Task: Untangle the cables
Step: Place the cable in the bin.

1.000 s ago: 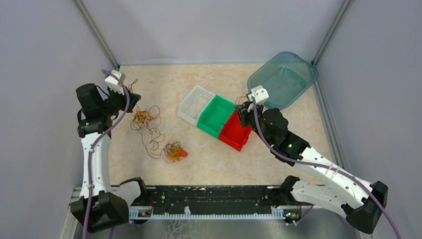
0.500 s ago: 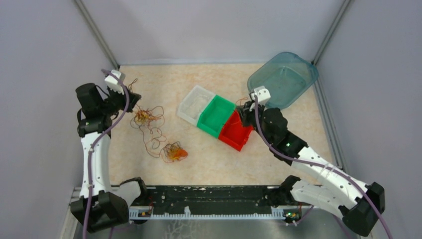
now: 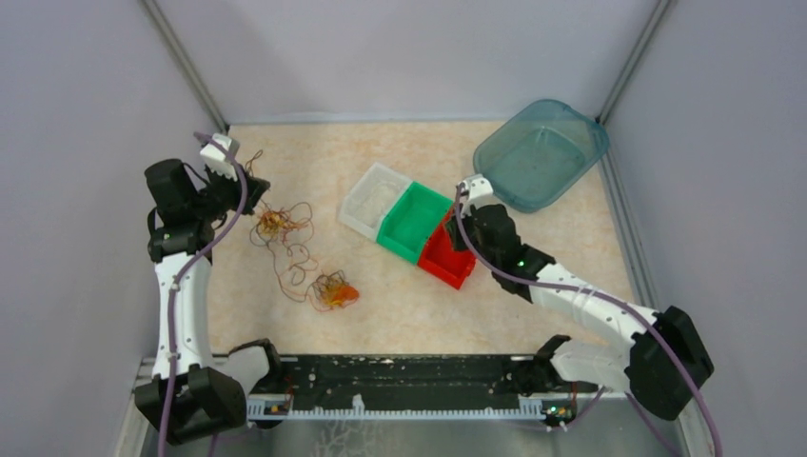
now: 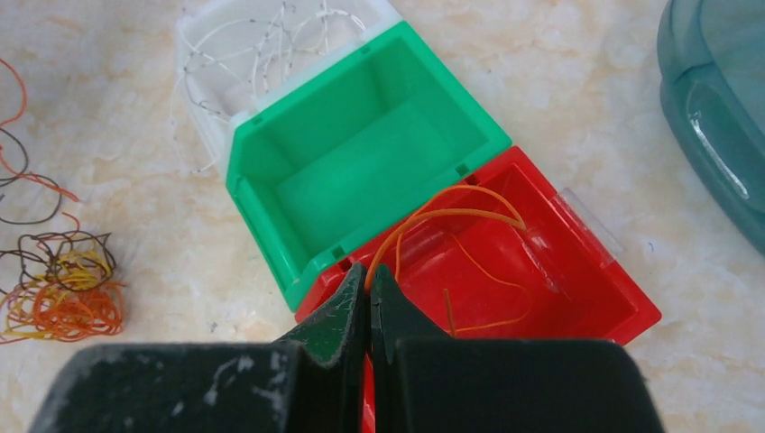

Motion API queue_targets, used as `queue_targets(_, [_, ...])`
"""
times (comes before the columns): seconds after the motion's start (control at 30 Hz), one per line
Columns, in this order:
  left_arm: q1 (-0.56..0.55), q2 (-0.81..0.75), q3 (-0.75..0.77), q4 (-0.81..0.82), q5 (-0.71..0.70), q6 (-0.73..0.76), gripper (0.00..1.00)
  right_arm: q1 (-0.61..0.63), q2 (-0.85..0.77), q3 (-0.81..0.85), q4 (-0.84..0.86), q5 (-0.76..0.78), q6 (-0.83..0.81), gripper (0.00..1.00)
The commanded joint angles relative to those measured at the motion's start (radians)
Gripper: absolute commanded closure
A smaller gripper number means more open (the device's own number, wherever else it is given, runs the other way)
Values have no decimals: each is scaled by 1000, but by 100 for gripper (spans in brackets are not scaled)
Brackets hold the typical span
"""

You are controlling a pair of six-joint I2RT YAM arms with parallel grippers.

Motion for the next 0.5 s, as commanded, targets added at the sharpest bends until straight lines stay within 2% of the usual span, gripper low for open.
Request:
queue_targets(0.0, [0, -3, 29, 13, 17, 1, 100, -19, 71, 9, 57, -10, 41, 100])
queue_targets(0.2, [0, -3, 37, 7, 19, 3, 100, -51, 168, 16, 70, 0, 77, 100])
queue_targets(0.3, [0, -1, 41, 6, 17, 5, 100, -60, 202, 28, 66, -6, 79, 91])
queue_targets(0.47, [0, 2, 45, 5, 23, 3, 100, -64, 212, 53, 28, 17, 84, 61])
